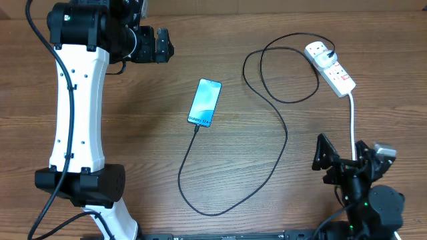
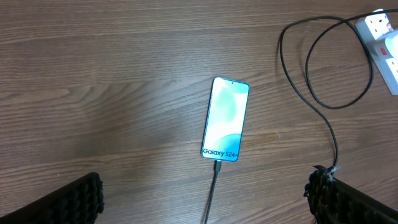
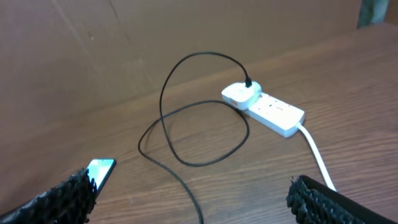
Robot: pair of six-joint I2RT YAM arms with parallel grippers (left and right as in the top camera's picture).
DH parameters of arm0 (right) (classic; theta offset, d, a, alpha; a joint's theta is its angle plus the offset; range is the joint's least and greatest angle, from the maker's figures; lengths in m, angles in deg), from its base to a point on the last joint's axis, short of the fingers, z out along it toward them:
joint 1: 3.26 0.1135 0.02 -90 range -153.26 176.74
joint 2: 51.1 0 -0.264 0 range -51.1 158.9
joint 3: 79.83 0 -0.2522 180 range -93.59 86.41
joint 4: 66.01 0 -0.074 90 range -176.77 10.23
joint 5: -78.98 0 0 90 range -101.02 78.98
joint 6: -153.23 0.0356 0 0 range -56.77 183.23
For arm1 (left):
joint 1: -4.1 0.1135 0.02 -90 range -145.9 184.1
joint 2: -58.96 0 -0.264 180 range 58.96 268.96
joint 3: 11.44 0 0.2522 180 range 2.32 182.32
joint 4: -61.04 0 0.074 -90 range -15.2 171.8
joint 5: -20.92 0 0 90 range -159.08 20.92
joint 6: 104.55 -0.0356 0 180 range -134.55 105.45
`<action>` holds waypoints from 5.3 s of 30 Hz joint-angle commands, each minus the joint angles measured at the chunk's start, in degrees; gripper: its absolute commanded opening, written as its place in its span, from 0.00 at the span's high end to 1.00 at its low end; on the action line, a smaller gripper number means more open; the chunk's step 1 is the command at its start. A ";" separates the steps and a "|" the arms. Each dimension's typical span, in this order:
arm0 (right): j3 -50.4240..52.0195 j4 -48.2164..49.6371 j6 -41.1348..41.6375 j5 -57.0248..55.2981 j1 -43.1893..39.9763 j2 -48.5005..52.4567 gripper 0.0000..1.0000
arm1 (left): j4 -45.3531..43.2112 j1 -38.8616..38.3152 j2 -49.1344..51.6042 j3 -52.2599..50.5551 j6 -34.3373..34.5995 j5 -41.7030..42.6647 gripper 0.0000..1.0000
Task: Plug charger to phone and switch on socket
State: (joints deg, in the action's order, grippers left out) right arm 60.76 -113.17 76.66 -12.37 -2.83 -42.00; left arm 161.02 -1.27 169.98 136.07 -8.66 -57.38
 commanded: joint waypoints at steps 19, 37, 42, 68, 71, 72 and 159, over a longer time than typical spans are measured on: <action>22.43 28.87 -1.55 2.27 0.20 -8.96 0.00 | 0.11 -0.28 0.31 -0.11 0.57 -0.11 0.00; 25.20 28.63 -8.33 4.00 -0.59 -8.98 0.00 | 0.11 -0.28 0.31 -0.11 0.57 -0.11 0.00; 25.20 28.59 -15.15 3.96 -0.59 -8.96 0.00 | 0.11 -0.28 0.31 -0.11 0.57 -0.11 0.00; 25.18 28.61 -20.37 2.32 -0.59 -8.94 0.00 | 0.11 -0.28 0.31 -0.11 0.57 -0.11 0.00; 25.18 28.61 -20.37 2.32 -0.59 -8.94 0.00 | 0.11 -0.28 0.31 -0.11 0.57 -0.11 0.00; 25.18 28.61 -20.37 2.32 -0.59 -8.94 0.00 | 0.11 -0.28 0.31 -0.11 0.55 -0.11 0.00; 25.18 28.61 -20.37 2.32 -0.59 -8.94 0.00 | -64.37 -0.96 -91.89 -111.97 0.57 -7.28 0.00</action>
State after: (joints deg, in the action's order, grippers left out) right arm 85.35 -84.91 56.58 -9.59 -3.23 -50.26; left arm 97.26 -1.92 82.09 26.28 -8.49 -65.40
